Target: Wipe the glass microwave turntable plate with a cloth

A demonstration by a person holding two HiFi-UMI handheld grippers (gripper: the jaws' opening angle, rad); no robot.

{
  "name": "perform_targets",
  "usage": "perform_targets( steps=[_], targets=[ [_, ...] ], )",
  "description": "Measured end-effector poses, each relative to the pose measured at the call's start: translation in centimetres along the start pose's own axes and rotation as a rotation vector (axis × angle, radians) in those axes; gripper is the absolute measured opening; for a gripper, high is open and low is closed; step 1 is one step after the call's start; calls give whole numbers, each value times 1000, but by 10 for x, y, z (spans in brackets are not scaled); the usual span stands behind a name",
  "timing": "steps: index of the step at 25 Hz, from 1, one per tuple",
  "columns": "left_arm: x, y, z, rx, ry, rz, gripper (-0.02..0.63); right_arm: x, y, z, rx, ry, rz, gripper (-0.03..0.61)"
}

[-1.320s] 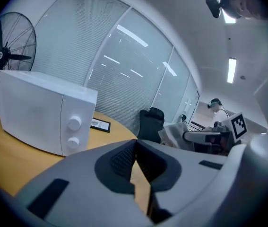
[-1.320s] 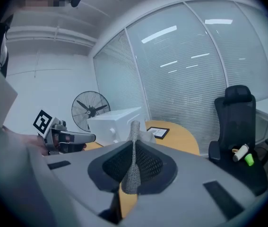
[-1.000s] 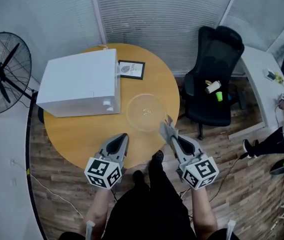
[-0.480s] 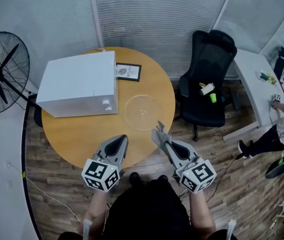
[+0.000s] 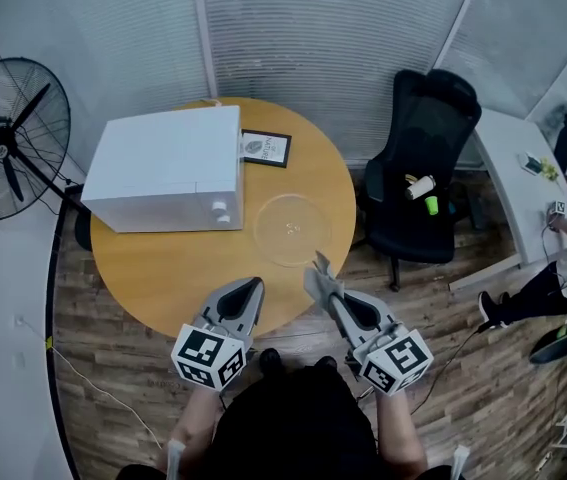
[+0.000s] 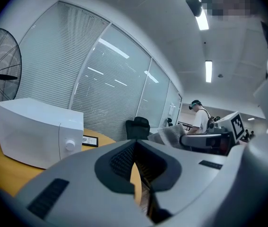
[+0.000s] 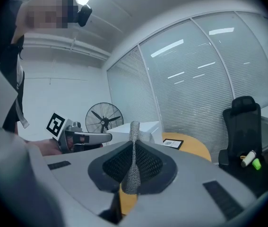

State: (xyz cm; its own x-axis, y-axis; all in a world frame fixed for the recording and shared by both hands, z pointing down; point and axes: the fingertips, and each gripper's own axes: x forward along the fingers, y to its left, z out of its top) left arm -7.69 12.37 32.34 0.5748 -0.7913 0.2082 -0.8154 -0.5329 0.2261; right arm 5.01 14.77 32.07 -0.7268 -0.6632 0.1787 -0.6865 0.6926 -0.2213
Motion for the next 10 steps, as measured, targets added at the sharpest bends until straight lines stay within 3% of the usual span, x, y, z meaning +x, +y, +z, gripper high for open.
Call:
perform_targets(
  steps=[10],
  targets=[
    [-2, 2, -1, 8, 4, 7, -3, 3, 2, 3, -7, -6, 12, 21]
  ],
)
